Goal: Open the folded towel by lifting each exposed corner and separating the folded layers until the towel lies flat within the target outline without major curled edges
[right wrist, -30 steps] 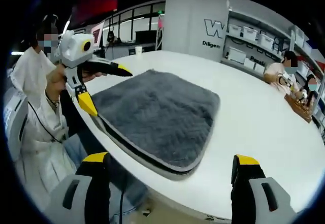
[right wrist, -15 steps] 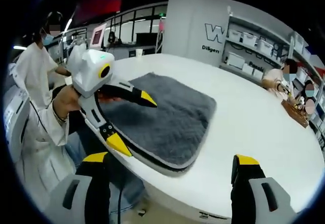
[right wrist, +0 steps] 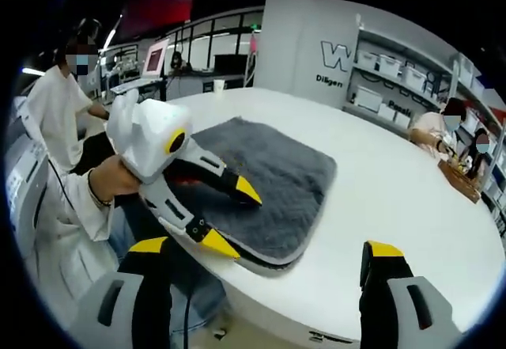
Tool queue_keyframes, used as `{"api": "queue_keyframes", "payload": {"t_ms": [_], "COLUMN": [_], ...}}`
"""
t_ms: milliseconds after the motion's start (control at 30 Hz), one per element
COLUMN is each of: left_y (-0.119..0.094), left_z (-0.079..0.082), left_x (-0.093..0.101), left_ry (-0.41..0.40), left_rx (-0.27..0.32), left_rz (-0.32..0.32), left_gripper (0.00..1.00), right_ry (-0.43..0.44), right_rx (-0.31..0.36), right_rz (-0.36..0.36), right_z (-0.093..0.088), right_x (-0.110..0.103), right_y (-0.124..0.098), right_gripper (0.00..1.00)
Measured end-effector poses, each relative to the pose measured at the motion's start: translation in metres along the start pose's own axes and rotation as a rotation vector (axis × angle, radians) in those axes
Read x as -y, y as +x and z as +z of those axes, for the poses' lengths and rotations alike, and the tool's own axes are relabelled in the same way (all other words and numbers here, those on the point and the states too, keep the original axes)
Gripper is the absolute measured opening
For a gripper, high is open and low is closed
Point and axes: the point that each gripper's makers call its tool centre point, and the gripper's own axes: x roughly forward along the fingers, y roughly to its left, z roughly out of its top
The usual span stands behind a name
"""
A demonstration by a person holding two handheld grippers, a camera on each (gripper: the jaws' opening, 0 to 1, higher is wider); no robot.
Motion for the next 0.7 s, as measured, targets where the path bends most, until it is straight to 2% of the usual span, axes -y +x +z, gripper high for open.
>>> {"api": "queue_keyframes", "payload": {"t_ms": [100, 167, 267, 467, 567, 700], "left_y": [0.003, 0.005, 0.002, 0.005, 0.004, 0.001], "left_z": [-0.001, -0.001, 0.004, 0.002, 0.003, 0.012], "left_x": [0.002, 0.004, -0.003, -0.005, -0.006, -0.013], "left_ry": [0.000, 0.000, 0.002, -0.044, -0.098, -0.181], "left_rx": [0.004, 0.010, 0.048, 0.058, 0.085, 0.156], "left_rz": [-0.008, -0.020, 0.024, -0.012, -0.025, -0.020], "left_gripper": [0.29, 0.18, 0.05, 0.03, 0.02, 0.02], "right_ry": [-0.002, 0.001, 0.002, 0.007, 0.008, 0.013], "right_rx": [0.000, 0.002, 0.005, 0.002, 0.005, 0.008], "right_rz": [0.000, 0.000, -0.001, 0.000, 0.002, 0.000], "right_z": [0.000, 0.000, 0.000, 0.000, 0.000, 0.001], "right_x": [0.000, 0.000, 0.000, 0.001, 0.000, 0.001], "right_y": [0.000, -0.001, -0.001, 0.000, 0.000, 0.000], "right_gripper": [0.99, 0.99, 0.99, 0.99, 0.98, 0.98]}}
